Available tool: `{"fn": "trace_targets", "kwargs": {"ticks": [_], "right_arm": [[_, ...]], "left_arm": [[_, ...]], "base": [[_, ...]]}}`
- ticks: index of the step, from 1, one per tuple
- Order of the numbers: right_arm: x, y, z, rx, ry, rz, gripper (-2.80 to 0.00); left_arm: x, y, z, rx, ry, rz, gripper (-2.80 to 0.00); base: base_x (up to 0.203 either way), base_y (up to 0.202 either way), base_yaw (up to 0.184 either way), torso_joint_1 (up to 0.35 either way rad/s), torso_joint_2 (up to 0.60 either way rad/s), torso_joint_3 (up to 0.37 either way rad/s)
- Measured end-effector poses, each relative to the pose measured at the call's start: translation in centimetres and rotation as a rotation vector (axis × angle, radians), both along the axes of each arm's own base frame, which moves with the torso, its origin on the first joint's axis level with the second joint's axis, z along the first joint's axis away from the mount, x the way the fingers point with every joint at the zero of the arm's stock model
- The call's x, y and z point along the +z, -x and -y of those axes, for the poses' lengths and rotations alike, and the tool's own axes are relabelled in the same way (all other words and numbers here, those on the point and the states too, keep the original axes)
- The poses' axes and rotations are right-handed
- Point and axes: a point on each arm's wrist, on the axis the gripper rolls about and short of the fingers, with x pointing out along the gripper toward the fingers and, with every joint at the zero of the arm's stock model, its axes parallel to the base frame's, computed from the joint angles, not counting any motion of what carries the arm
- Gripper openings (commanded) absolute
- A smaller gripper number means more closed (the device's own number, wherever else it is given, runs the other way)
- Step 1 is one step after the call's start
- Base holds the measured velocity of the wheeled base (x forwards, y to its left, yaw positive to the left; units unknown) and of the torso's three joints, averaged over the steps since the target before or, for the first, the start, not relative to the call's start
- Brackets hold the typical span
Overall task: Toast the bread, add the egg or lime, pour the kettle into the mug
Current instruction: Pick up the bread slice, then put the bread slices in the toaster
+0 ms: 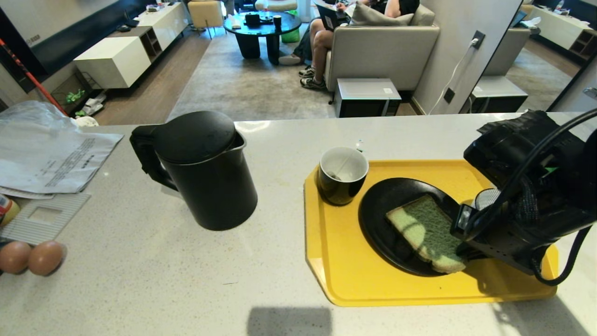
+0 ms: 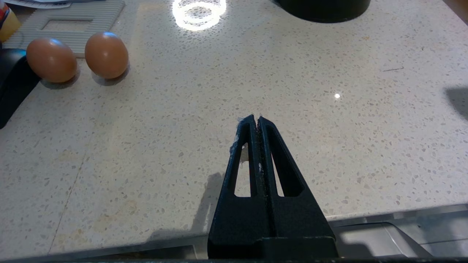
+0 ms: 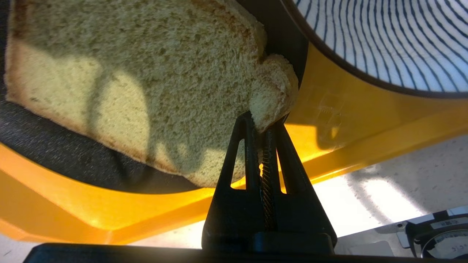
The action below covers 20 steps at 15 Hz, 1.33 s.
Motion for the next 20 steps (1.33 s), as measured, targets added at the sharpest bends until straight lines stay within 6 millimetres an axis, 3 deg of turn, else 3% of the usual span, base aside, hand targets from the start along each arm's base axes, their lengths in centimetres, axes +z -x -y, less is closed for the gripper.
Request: {"fn": "trace_targets", "kwargs": {"ticks": [11,20], "right_arm": [[3.4,3.5,1.1,0.04,-0.083,0.101,-2.8],[6.8,6.5,1.6,0.264,-0.079,0.246,-2.8]], "left_arm": [[0.0,0.0,0.0,0.0,0.001,0.0,-2.8],[0.0,0.0,0.0,0.001,0.0,0.001,-2.8]], "base": [[0.0,0.0,0.0,0.0,0.0,0.0],[0.0,0.0,0.0,0.0,0.0,0.0]]}}
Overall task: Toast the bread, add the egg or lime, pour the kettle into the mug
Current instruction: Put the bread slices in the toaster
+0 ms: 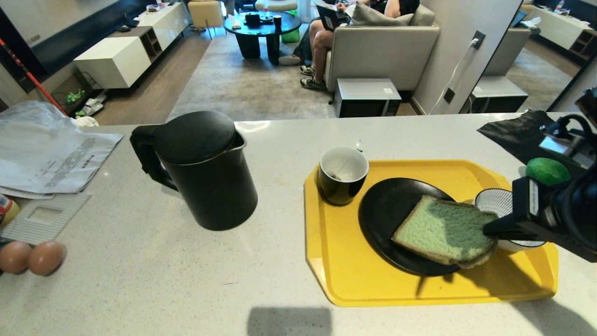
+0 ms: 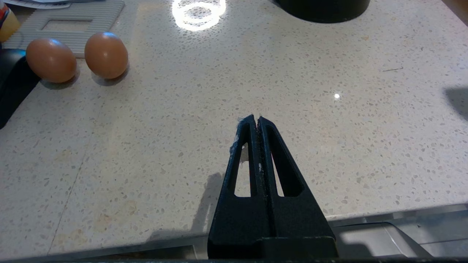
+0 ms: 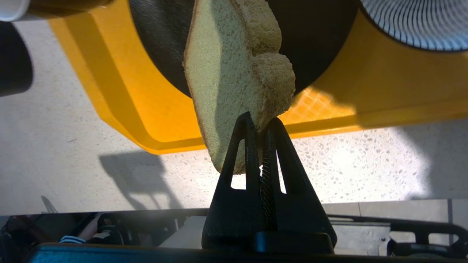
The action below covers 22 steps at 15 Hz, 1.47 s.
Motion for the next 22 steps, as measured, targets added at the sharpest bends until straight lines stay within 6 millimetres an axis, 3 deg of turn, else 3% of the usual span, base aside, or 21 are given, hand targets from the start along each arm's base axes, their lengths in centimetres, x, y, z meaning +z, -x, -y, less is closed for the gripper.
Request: {"fn": "trace_targets", "kwargs": {"ticks": [8,15,22], "right_arm": [[5.3,1.2,0.7,0.097,0.039,0.203,-2.8],[7.7,2.3,1.5,0.096,0.194,0.358,-2.8],[8.8,4.6,2.8,0.126,0.288,0.447,-2.8]], "left_arm": [[0.0,0.0,0.0,0.0,0.0,0.0,-2.8],[0.0,0.0,0.0,-0.001,0.0,0.0,-2.8],[0.0,0.0,0.0,-0.001,0.0,0.0,-2.8]], "base": [[0.0,0.0,0.0,0.0,0.0,0.0],[0.0,0.0,0.0,0.0,0.0,0.0],[0.0,0.0,0.0,0.0,0.0,0.0]]}}
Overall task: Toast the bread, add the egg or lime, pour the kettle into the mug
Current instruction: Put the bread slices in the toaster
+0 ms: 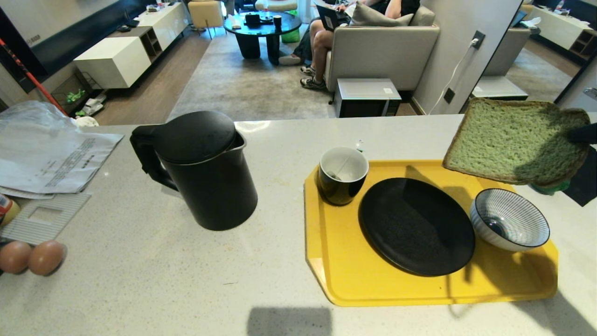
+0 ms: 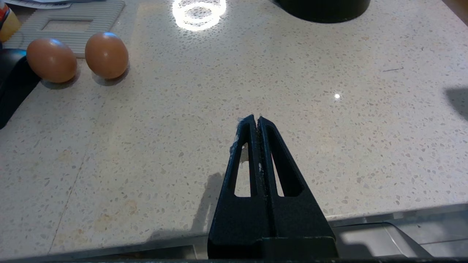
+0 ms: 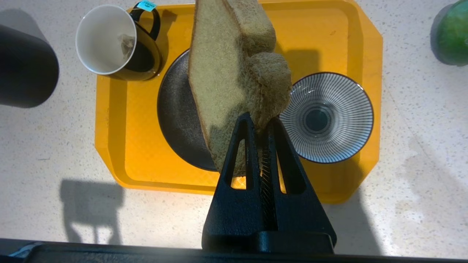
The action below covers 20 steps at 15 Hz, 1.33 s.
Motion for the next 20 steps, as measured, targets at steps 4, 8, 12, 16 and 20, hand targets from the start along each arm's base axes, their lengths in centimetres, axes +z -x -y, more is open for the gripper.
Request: {"fn": "trace_targets", "kwargs": {"ticks": [4,8,12,16,20], "right_arm": [[0.2,1.0,0.5,0.011,0.019,0.015,-2.8],[0.5,1.8,0.9,0.021,0.027,0.038,-2.8],[0.4,2.0,1.0,0.02,0.029,0.038,-2.8],[0.4,2.3,1.3,-0.009,0.041,0.047,-2.8],[0.5,2.7,1.5,0.012,0.069,0.061,-2.8]], "left_arm": [[0.0,0.0,0.0,0.0,0.0,0.0,-2.8],[0.0,0.0,0.0,0.0,0.0,0.0,-2.8],[0.0,0.0,0.0,0.0,0.0,0.0,-2.8],[0.0,0.0,0.0,0.0,0.0,0.0,-2.8],[0.0,0.0,0.0,0.0,0.0,0.0,-2.8]], "base": [[0.0,0.0,0.0,0.0,0.0,0.0],[0.0,0.0,0.0,0.0,0.0,0.0],[0.0,0.0,0.0,0.0,0.0,0.0],[0.0,0.0,0.0,0.0,0.0,0.0],[0.0,0.0,0.0,0.0,0.0,0.0]]}}
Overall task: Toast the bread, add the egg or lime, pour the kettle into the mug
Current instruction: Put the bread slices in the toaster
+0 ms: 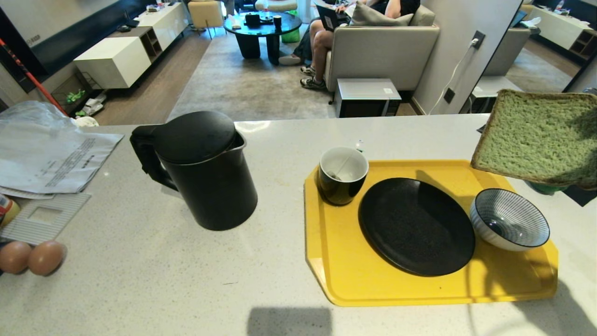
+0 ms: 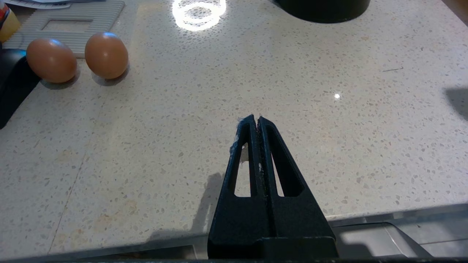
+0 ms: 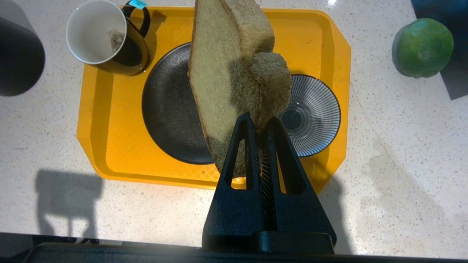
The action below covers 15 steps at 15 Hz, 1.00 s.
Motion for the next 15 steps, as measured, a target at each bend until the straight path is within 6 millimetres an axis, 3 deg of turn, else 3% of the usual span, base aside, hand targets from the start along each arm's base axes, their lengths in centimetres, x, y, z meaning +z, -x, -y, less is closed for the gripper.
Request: {"fn": "trace_targets", "kwargs": {"ticks": [8,15], "right_arm": [[-0.1,1.2,0.8,-0.008,0.017,0.02,-2.8],[-1.2,1.8,1.1,-0.013,0.033,-0.009,-2.8]], "left_arm": [[0.0,0.0,0.0,0.0,0.0,0.0,-2.8],[0.0,0.0,0.0,0.0,0.001,0.0,-2.8]], "base": [[0.0,0.0,0.0,0.0,0.0,0.0],[0.0,0.0,0.0,0.0,0.0,0.0]]}}
